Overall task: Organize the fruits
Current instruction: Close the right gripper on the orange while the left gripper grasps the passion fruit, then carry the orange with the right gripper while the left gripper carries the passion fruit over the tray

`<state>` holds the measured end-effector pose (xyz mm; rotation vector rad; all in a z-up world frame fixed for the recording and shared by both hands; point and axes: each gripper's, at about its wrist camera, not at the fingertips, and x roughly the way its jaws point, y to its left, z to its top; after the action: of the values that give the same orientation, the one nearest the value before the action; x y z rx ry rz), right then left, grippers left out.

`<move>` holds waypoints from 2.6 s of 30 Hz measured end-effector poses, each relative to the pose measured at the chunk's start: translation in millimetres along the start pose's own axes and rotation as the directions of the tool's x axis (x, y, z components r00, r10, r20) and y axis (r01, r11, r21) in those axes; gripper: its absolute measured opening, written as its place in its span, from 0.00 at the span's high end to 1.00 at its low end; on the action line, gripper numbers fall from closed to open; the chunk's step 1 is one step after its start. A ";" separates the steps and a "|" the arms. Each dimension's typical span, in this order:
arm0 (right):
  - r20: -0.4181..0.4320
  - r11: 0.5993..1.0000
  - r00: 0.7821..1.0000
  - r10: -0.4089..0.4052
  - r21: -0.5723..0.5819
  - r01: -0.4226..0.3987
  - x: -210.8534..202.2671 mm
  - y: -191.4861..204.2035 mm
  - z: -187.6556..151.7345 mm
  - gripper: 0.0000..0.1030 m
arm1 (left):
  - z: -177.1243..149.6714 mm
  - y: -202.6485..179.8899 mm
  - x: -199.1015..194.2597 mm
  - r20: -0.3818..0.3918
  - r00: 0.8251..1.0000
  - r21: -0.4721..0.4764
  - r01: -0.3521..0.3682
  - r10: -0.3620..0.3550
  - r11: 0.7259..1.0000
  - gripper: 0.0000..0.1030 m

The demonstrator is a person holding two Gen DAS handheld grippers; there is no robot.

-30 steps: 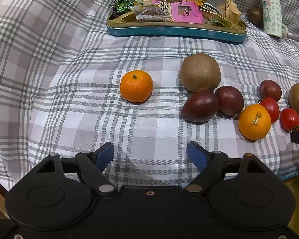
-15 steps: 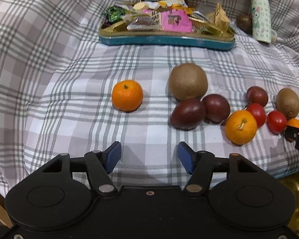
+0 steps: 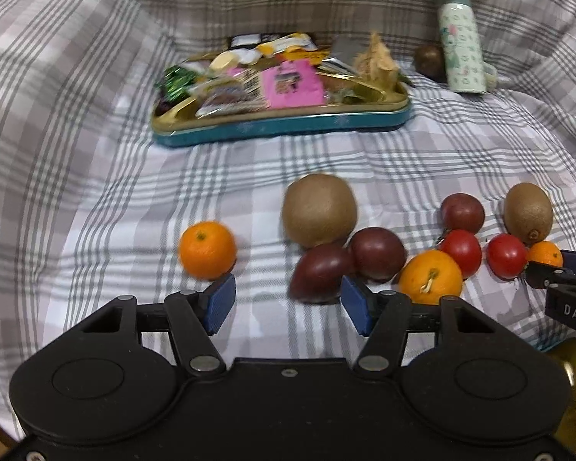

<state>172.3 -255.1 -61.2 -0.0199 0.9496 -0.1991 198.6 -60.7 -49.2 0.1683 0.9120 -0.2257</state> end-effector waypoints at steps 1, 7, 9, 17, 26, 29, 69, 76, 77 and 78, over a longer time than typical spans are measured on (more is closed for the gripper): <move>-0.002 1.000 1.000 -0.003 0.001 0.003 0.8 0.3 -0.7 0.63 | 1.5 -2.4 1.9 0.004 1.000 0.017 0.003 -0.003 1.000 0.38; -0.019 1.000 1.000 -0.002 0.006 0.002 6.0 -1.8 -2.2 0.62 | 6.0 -9.5 9.9 0.018 1.000 0.053 0.023 -0.024 0.998 0.38; -0.016 1.000 1.000 -0.005 0.007 0.005 6.7 -2.2 -1.9 0.61 | 7.7 -9.8 13.9 0.008 0.999 0.051 0.030 -0.031 0.998 0.38; -0.007 1.000 1.000 -0.016 0.010 0.016 10.1 -1.4 0.0 0.61 | 9.3 -2.9 23.6 -0.058 0.993 -0.013 0.105 -0.106 0.994 0.54; -0.013 0.999 1.000 0.004 0.052 -0.004 2.2 -3.0 -2.1 0.63 | 7.3 7.2 2.2 -0.054 0.992 -0.078 0.112 -0.116 0.991 0.55; 0.004 0.999 1.000 0.003 0.053 -0.003 -7.4 -1.6 -4.4 0.63 | 5.5 9.5 -9.4 -0.042 0.994 -0.083 0.093 -0.096 0.992 0.55; 0.051 0.996 0.995 0.091 0.007 -0.091 -85.8 25.8 -56.3 0.63 | -42.8 17.2 -24.9 -0.084 0.993 -0.116 0.078 -0.088 0.990 0.51; 0.032 0.995 0.994 0.103 0.003 -0.103 -74.1 28.1 -49.8 0.63 | -42.4 16.2 -13.1 -0.106 0.990 -0.117 0.078 -0.091 0.990 0.55; 0.030 0.995 0.994 0.103 0.004 -0.104 -72.4 28.2 -49.0 0.63 | -41.0 16.4 -12.3 -0.106 0.990 -0.117 0.080 -0.092 0.990 0.57; 0.028 0.995 0.994 0.104 0.004 -0.104 -70.9 28.5 -48.3 0.63 | -39.9 17.4 -11.8 -0.103 0.990 -0.124 0.078 -0.091 0.989 0.58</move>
<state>97.7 -211.1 -35.2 0.0320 0.9199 -0.1051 165.8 -32.9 -62.9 0.0308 1.0393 -0.2417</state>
